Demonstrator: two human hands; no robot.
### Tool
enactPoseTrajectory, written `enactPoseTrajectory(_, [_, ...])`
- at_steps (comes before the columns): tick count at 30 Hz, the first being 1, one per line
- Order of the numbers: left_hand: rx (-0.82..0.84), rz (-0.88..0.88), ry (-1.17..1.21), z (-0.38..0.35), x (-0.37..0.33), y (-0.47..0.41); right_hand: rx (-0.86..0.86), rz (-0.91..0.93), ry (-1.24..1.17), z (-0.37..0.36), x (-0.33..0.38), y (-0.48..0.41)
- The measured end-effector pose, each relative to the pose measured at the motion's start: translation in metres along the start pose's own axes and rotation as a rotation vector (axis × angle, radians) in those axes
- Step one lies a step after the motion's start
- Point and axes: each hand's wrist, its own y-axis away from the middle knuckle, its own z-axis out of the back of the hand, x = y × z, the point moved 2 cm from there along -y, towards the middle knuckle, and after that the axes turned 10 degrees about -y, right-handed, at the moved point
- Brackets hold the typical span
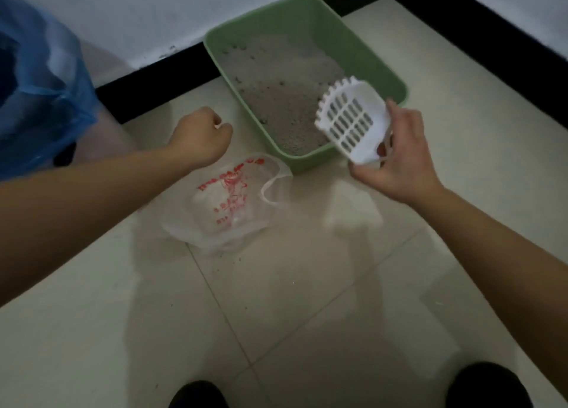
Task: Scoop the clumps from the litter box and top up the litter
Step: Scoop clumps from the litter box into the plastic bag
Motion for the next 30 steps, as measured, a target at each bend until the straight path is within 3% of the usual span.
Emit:
enactPoseTrajectory(3, [0.100, 0.115, 0.147, 0.007, -0.025, -0.006, -0.047, -0.164, -0.067, 0.014, -0.002, -0.045])
enactPoseTrajectory(7, [0.130, 0.286, 0.376, -0.013, -0.072, -0.003, 0.121, -0.269, -0.139, 0.008, -0.012, -0.073])
enactPoseTrajectory(9, [0.124, 0.312, 0.349, -0.033, -0.091, 0.000, 0.170, -0.290, -0.045, 0.002, -0.017, -0.071])
enactPoseTrajectory(12, [0.086, 0.301, 0.263, -0.065, -0.099, 0.008, 0.122, -0.209, 0.084, -0.005, -0.016, -0.059])
enactPoseTrajectory(15, [0.021, 0.275, 0.293, -0.071, -0.086, 0.004, 0.073, -0.254, 0.007, -0.009, -0.008, -0.043])
enactPoseTrajectory(20, [0.047, 0.078, 0.321, -0.067, -0.060, -0.009, 0.057, -0.256, -0.082, -0.016, 0.007, -0.004])
enactPoseTrajectory(26, [0.057, 0.016, 0.297, -0.073, -0.062, -0.002, 0.017, -0.498, -0.304, 0.006, 0.002, -0.017])
enactPoseTrajectory(30, [0.057, 0.031, 0.282, -0.073, -0.070, 0.010, 0.038, -0.630, -0.070, 0.040, -0.004, -0.044])
